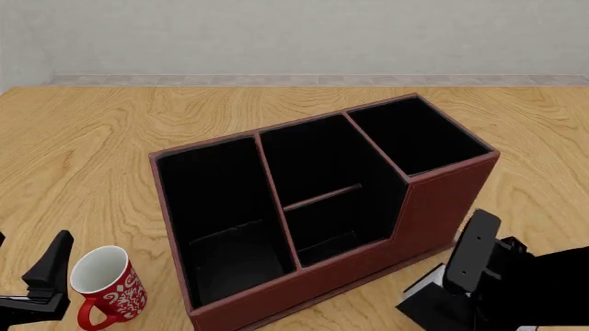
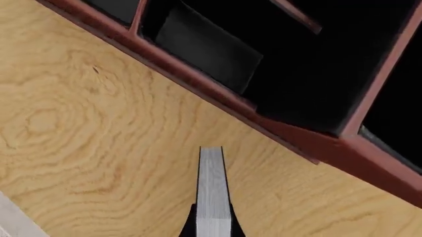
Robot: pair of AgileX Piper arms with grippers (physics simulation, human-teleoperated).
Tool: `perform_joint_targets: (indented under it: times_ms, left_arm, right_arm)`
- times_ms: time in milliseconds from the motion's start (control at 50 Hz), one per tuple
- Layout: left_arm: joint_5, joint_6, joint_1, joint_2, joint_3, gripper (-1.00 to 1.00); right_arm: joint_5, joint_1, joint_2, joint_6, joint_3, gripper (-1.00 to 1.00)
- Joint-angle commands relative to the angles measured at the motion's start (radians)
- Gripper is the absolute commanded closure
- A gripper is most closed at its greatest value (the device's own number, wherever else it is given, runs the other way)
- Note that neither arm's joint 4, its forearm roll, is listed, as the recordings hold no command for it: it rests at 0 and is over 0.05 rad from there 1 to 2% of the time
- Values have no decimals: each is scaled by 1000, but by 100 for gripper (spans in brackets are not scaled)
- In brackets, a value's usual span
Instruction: Pick up the book and place it in the right compartment of the caddy.
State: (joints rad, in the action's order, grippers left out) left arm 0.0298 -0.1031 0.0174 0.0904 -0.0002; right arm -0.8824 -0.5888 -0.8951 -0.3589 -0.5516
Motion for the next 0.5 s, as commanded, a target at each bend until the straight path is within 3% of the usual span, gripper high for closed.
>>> perform_joint_targets:
  times_ms: [20, 320, 500]
  left_arm:
    - [-5, 6, -1, -11, 0, -100]
    - [-16, 12, -13, -28, -1, -100]
    - [-10, 9, -26, -12, 0, -100]
  right_arm:
    - [-108, -14, 86, 39, -36, 100]
    - [-322, 27, 221, 2, -178, 100]
    - [-338, 92, 260, -32, -211, 100]
